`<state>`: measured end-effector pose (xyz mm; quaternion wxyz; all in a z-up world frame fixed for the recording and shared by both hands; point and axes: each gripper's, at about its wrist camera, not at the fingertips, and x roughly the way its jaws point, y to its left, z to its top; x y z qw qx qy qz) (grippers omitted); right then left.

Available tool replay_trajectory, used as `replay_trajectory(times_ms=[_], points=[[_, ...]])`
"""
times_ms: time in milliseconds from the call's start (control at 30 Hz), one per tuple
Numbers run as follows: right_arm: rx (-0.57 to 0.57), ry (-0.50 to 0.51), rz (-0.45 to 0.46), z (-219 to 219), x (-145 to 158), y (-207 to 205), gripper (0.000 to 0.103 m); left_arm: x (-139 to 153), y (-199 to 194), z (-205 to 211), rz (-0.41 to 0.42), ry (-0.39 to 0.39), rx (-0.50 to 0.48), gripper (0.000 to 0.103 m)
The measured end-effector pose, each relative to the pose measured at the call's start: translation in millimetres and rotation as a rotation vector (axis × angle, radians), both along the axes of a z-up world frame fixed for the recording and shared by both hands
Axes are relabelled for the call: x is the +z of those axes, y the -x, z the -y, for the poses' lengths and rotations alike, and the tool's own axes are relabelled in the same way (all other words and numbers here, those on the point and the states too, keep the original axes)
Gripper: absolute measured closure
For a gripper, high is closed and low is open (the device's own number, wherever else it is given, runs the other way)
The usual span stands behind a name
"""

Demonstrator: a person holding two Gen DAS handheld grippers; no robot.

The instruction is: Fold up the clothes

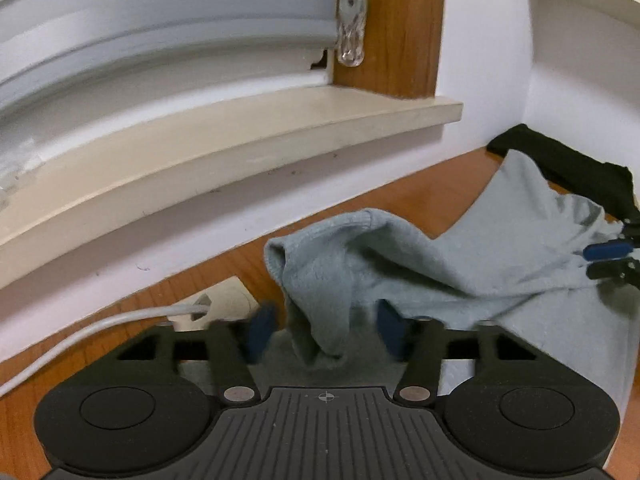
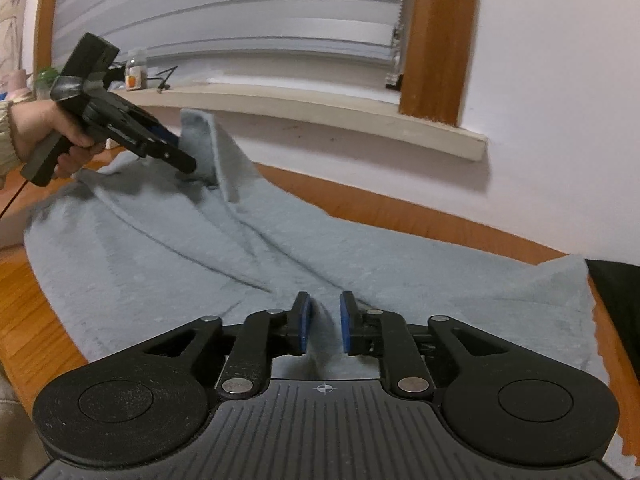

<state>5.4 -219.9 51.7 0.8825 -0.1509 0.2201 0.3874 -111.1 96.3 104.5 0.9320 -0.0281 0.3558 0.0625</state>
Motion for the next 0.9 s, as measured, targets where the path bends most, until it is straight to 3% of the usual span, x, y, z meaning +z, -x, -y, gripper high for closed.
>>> replay_trajectory(times_ms=[33,67,133,267,367,467,600,733,800,900], points=[[0.000,-0.001,0.000,2,0,-1,0.083,-2,-4,-3,-0.019,0.011,0.005,0.066],[0.002,0.000,-0.002,3,-1,-2,0.083,-4,-6,-6,-0.027,0.022,0.004,0.084],[0.012,0.002,-0.008,5,-3,-4,0.082,-4,-5,-11,-0.029,0.059,-0.003,0.097],[0.038,0.002,-0.020,8,-5,-2,0.082,15,5,-20,0.015,0.120,-0.014,0.098],[0.062,-0.002,-0.024,8,-4,-1,0.082,49,13,-23,0.019,0.125,-0.029,0.098],[0.108,-0.019,-0.035,9,-2,1,0.075,81,21,-28,-0.003,0.148,-0.053,0.097],[0.121,0.025,-0.015,5,-7,1,0.075,110,31,-31,-0.010,0.064,-0.022,0.097],[0.125,0.050,-0.008,3,-10,-2,0.077,107,35,-33,-0.022,0.063,-0.021,0.097],[0.130,0.048,-0.014,5,-9,-3,0.101,102,35,-34,-0.032,0.071,-0.018,0.097],[0.148,0.026,-0.031,17,0,-4,0.101,94,41,-40,-0.048,0.108,-0.026,0.097]])
